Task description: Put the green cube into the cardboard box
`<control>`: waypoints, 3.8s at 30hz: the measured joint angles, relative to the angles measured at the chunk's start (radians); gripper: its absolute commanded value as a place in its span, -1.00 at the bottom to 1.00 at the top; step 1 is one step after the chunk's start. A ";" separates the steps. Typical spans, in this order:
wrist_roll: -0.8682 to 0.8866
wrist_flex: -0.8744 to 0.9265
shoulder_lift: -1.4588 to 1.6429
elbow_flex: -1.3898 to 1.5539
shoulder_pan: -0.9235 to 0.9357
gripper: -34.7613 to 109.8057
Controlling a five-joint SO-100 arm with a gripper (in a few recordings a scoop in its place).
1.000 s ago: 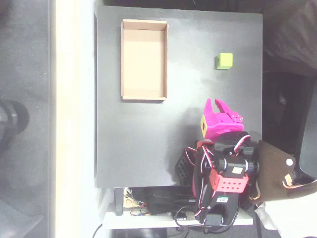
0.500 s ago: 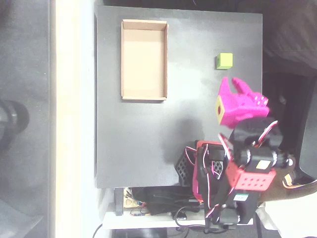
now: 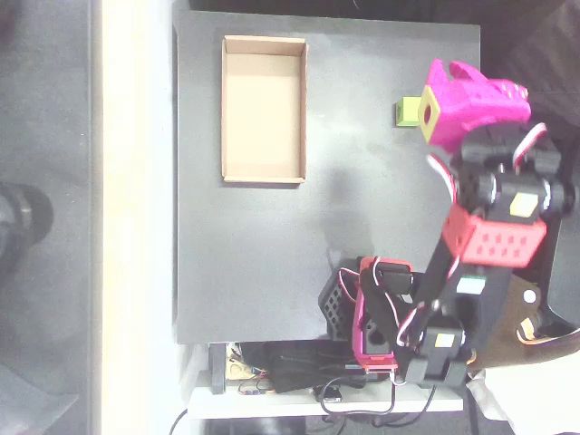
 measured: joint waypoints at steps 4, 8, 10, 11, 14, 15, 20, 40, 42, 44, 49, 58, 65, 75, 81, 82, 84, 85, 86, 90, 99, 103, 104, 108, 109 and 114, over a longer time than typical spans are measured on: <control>0.000 0.000 -0.098 -0.040 0.012 -0.43; 0.000 0.000 -0.184 -0.043 0.063 -0.42; 0.000 0.000 -0.225 -0.043 0.071 -0.42; 0.000 0.000 -0.247 -0.043 0.074 -0.42; 0.000 0.000 -0.296 -0.043 0.100 -0.40; 0.000 0.000 -0.313 -0.044 0.107 -0.37; 0.000 0.000 -0.341 -0.046 0.100 -0.14; 0.000 -0.003 -0.736 -0.235 0.110 0.01; 0.000 -0.003 -0.773 -0.270 0.109 0.01; 0.000 -0.006 -0.807 -0.284 0.109 0.00; 0.000 -0.006 -0.816 -0.284 0.097 0.00; 0.000 -0.006 -0.834 -0.172 0.060 0.00; -0.002 0.005 -0.839 -0.126 0.063 0.00; -0.002 0.000 -0.864 -0.106 0.058 0.00; -0.002 -0.008 -0.887 -0.087 0.060 0.00; -0.002 -0.008 -0.890 -0.086 0.058 0.00; -0.002 -0.008 -0.904 -0.087 0.061 0.00; -0.002 -0.008 -0.916 -0.087 0.064 0.00; -0.002 -0.008 -0.920 -0.087 0.074 0.00; -0.002 -0.011 -0.946 -0.089 0.075 0.00; -0.003 -0.011 -0.950 -0.089 0.069 0.00; -0.003 -0.011 -0.950 -0.089 0.069 0.00; -0.003 -0.011 -0.950 -0.089 0.069 0.00; -0.003 -0.011 -0.950 -0.089 0.069 -0.01; -0.003 -0.011 -0.950 -0.089 0.069 -0.04; -0.003 -0.011 -0.950 -0.089 0.069 -0.25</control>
